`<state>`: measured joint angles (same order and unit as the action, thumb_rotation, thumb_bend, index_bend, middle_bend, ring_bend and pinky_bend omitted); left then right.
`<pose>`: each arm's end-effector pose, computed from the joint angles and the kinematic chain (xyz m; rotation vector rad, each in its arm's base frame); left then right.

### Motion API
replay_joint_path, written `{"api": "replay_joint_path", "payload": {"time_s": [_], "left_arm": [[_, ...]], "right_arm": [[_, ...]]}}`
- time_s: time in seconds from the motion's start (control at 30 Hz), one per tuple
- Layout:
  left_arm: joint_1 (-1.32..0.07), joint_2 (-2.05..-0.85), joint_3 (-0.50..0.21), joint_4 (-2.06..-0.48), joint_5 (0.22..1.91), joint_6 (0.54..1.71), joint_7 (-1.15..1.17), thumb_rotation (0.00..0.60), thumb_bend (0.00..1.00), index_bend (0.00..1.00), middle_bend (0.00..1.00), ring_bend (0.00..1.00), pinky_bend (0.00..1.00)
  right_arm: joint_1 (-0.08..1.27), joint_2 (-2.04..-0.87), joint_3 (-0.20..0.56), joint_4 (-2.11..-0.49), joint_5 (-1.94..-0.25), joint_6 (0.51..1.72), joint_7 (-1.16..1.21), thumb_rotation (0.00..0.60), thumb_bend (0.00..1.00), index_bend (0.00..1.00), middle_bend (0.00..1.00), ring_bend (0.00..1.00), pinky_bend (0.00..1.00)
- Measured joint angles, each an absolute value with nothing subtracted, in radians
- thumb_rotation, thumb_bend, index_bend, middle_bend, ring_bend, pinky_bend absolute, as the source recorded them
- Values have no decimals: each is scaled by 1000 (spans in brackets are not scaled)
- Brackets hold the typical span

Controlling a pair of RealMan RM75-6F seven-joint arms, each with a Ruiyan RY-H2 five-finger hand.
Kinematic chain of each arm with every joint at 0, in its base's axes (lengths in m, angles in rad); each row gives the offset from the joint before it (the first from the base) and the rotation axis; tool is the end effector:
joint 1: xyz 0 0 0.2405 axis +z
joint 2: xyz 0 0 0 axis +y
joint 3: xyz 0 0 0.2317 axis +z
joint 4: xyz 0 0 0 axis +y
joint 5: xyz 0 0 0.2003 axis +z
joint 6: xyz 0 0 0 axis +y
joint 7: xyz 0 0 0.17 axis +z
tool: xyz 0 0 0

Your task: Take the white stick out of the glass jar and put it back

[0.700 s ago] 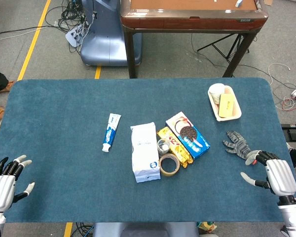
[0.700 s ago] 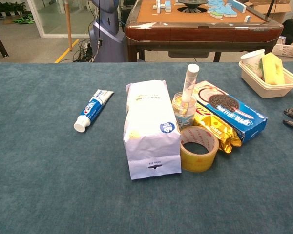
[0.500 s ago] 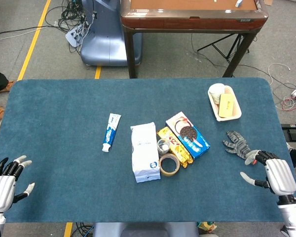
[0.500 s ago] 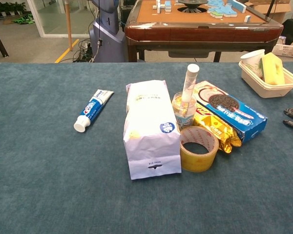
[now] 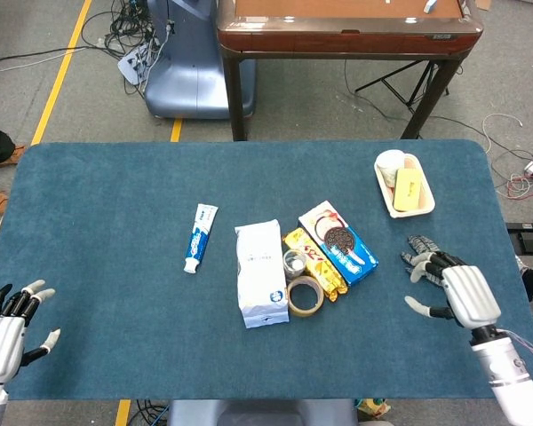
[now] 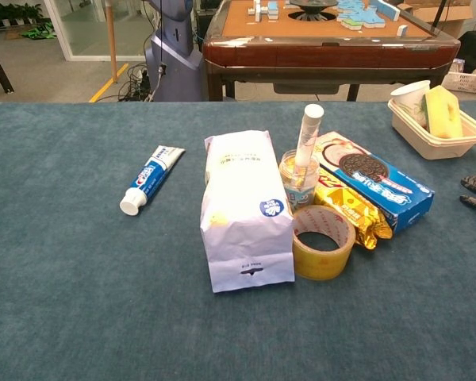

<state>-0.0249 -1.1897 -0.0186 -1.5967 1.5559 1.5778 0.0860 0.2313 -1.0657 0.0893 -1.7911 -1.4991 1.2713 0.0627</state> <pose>-0.2811 0.1807 0.1438 -1.3720 -0.8501 -0.9036 -0.2274 -0.2420 0.1290 1.5431 -1.0865 1.0466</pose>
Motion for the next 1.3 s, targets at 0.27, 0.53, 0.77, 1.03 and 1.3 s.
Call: {"api": "replay_joint_path", "payload": {"time_s": [0.27,0.53,0.77,1.03,1.3], "left_arm": [[-19,-1186,-19,-1593,1549,1581,81,600,272,252,169,211,47],[-18,-1188,-19,-1588,1540,1574,81,600,272,252,169,211,47],[-18,-1190,-21,-1584,1534,1568,82,600,272,252,169,211,47],[-18,-1192,-22,-1582,1532,1568,81,600,272,252,169,211,47],[-16,-1190,-23,-1577,1528,1568,76,600,272,252,169,211,47]], "right_arm": [[364,-1157,145,-1803,-1404,1119,-20,600,266,485,263,162,292],[483,-1262,184,-1748,-1322,991,-57,600,266,348,237,159,279],[556,-1347,208,-1686,-1284,950,-76,600,312,353,237,153,272],[622,-1409,228,-1634,-1248,912,-85,600,339,427,254,153,272],[666,-1457,227,-1598,-1214,884,-97,600,341,436,254,153,272]]}}
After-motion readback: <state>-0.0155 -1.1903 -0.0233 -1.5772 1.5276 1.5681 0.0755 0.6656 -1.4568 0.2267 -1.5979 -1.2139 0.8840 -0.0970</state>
